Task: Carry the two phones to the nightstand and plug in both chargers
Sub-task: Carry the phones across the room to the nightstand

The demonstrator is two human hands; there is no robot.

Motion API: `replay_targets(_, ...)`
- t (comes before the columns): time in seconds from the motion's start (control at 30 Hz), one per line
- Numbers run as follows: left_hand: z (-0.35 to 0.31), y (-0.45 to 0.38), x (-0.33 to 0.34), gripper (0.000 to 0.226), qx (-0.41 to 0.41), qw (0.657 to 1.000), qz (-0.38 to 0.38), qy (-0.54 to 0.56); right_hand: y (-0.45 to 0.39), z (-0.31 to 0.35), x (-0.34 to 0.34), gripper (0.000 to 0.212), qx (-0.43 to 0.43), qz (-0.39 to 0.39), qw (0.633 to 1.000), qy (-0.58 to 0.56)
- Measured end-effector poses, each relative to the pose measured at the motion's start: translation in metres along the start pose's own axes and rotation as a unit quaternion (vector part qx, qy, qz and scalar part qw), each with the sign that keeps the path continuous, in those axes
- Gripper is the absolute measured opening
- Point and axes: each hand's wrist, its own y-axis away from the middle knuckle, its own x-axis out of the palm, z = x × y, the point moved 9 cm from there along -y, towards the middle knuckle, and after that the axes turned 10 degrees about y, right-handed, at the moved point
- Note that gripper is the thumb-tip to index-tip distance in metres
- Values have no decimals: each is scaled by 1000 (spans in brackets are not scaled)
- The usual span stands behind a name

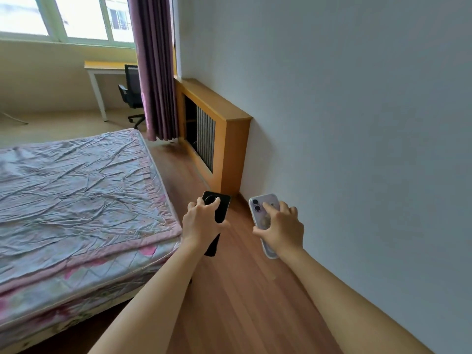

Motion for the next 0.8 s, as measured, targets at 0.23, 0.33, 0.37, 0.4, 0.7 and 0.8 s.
replay_targets(0.23, 43, -101, -1, 67, -36, 999, -17, -16, -105, 47, 37, 66, -49, 3, 999, -5)
replay_targets(0.33, 55, -145, -6, 66, -41, 998, -26, -28, -152, 65, 46, 68, -58, -1, 998, -13)
replay_targets(0.37, 59, -159, -9, 66, -43, 998, -28, -32, -167, 70, 48, 69, -61, -6, 998, -18)
replay_targets(0.4, 63, -173, -11, 66, -45, 998, -31, -36, -181, 75, 50, 70, -64, -10, 998, -21)
replay_targets(0.7, 89, -282, -14, 71, -67, 995, -28, -63, -302, 101, 80, 71, -78, 4, 996, -47)
replay_targets(0.8, 98, -320, -6, 69, -80, 994, -36, -59, -348, 109, 97, 70, -88, 14, 995, -52)
